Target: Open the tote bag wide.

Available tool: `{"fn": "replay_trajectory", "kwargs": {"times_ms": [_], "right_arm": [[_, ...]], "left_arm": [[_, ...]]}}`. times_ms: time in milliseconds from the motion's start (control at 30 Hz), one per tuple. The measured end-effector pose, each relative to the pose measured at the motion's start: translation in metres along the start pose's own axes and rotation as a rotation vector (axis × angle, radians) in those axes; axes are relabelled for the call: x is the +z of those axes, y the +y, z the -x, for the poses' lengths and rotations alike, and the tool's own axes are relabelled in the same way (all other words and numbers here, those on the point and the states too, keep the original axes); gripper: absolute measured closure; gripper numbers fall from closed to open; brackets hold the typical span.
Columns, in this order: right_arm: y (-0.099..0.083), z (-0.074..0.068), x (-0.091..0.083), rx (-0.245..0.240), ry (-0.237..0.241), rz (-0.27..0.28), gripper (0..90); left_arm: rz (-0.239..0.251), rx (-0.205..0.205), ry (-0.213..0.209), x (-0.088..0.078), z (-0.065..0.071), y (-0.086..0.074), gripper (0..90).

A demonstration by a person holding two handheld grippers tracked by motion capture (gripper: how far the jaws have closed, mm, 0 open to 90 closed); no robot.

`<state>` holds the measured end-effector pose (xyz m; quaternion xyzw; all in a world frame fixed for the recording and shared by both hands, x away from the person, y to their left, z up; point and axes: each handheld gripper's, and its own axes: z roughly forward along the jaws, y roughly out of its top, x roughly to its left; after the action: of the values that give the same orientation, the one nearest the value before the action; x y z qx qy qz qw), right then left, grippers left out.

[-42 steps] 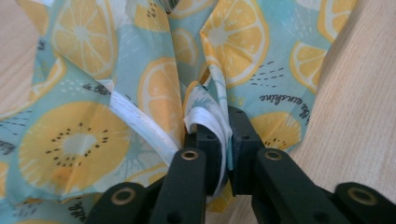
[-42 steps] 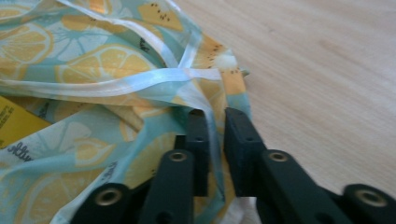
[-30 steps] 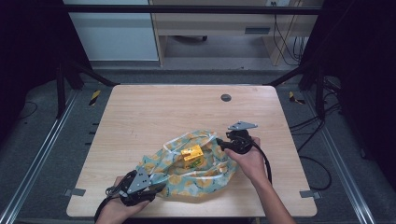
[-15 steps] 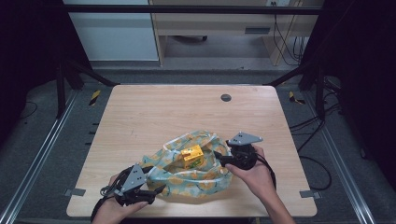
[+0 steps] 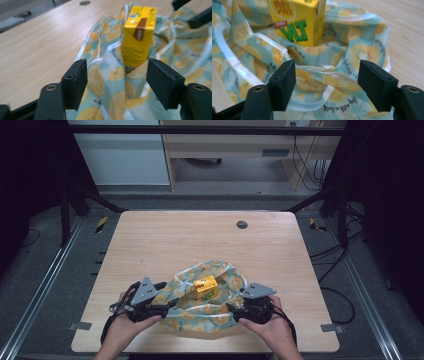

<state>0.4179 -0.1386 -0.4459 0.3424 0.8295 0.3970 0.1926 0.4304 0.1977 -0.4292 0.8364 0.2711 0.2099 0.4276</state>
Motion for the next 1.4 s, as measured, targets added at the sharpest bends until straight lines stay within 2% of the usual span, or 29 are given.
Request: {"fn": "replay_trajectory", "kwargs": {"times_ms": [67,200,267,300,333,367,400,433,533,633,733,867,1033,1267,1400], "right_arm": [[-0.005,-0.001,0.006,-0.004,-0.006,-0.018,29.5],[-0.013,0.001,0.016,-0.013,-0.021,-0.051,30.7],[-0.016,0.002,0.019,-0.018,-0.03,-0.063,32.0],[-0.018,0.004,0.02,-0.015,-0.035,-0.068,32.5],[-0.019,0.006,0.021,-0.01,-0.043,-0.07,33.0],[-0.023,0.009,0.024,0.0,-0.045,-0.081,34.3],[-0.023,0.009,0.024,0.0,-0.045,-0.081,34.3],[-0.024,0.01,0.026,0.005,-0.042,-0.086,36.5],[-0.027,0.011,0.031,0.011,-0.028,-0.12,48.1],[-0.027,0.01,0.034,-0.003,-0.017,-0.13,61.0],[-0.028,0.009,0.037,-0.011,-0.015,-0.157,75.9],[-0.031,0.009,0.037,-0.014,-0.005,-0.184,85.2],[-0.035,0.013,0.035,0.021,0.003,-0.186,87.6],[-0.037,0.013,0.032,0.019,0.003,-0.19,88.6],[-0.041,0.013,0.028,0.038,0.004,-0.188,88.7]], "left_arm": [[-0.036,-0.015,-0.001,0.013,-0.002,0.0,33.0],[-0.103,0.007,0.016,0.037,-0.001,-0.006,34.2],[-0.101,-0.01,0.001,0.043,-0.001,-0.011,43.7],[-0.101,-0.018,0.005,0.045,-0.001,-0.013,45.6],[-0.104,-0.015,-0.001,0.046,-0.001,-0.015,51.5],[-0.107,-0.008,-0.002,0.047,-0.001,-0.016,61.5],[-0.112,-0.006,-0.003,0.047,-0.001,-0.017,61.5],[-0.12,0.001,-0.007,0.047,-0.001,-0.018,65.2],[-0.118,-0.019,0.001,0.046,-0.004,-0.022,78.5],[-0.136,-0.017,0.0,0.047,-0.005,-0.024,86.0],[-0.147,-0.026,0.021,0.047,-0.007,-0.026,88.3],[-0.156,-0.06,0.055,0.046,-0.018,-0.031,88.8],[-0.166,-0.113,0.068,0.043,-0.033,-0.041,89.2],[-0.173,-0.13,0.092,0.039,-0.043,-0.046,89.4],[-0.173,-0.127,0.097,0.039,-0.045,-0.047,89.7]]}}
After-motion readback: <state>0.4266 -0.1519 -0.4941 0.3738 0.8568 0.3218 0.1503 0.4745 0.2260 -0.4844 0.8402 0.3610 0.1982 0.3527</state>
